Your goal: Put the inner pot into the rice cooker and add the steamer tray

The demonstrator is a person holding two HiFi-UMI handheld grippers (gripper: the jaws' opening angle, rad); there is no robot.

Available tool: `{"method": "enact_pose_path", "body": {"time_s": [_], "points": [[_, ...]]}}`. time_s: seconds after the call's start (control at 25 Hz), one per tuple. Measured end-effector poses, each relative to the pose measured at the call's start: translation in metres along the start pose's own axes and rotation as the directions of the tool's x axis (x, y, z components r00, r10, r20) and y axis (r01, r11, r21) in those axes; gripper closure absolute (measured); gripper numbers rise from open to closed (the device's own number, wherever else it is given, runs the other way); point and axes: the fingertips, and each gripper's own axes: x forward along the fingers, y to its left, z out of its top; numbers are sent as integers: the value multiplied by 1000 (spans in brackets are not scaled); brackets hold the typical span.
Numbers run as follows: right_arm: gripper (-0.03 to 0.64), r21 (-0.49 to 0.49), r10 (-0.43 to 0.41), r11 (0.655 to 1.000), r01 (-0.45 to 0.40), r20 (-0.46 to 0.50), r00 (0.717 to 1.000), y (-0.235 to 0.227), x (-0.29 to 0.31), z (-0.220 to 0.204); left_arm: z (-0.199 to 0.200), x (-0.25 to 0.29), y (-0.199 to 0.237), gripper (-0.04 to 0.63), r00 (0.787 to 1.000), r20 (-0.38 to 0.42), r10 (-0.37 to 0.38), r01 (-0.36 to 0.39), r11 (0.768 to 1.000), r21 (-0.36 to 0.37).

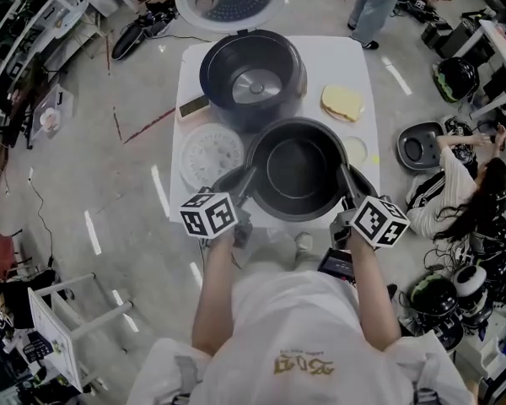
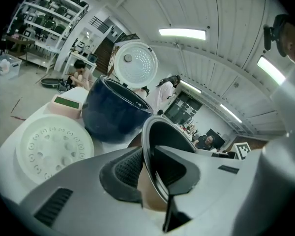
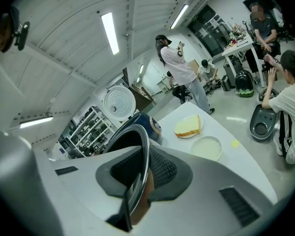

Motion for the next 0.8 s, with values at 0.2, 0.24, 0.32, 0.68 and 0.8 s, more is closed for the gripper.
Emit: {"method": "enact_pose_path", "body": {"time_s": [0.2,0.24,0.32,0.68,0.8], "points": [[560,-22,51,998,-51,13,999,12,-9,12,4,-12,-13,505,999,47,2,-2,1000,-3],[560,-25,61,998,-60,17,998,15,-11,15,7,-15,-16,505,998,57,2,-2,1000,-1],[560,-31,83,996,-83,25,996,23,-13,21,14,-21,-20,506,997,79,3,-3,1000,5],[560,-71,173,983,-168,65,983,57,-29,47,40,-48,-44,508,985,171,-8,4,1000,21],[561,-86,205,976,-198,85,975,71,-28,59,51,-57,-49,506,980,199,-10,5,1000,25]]}}
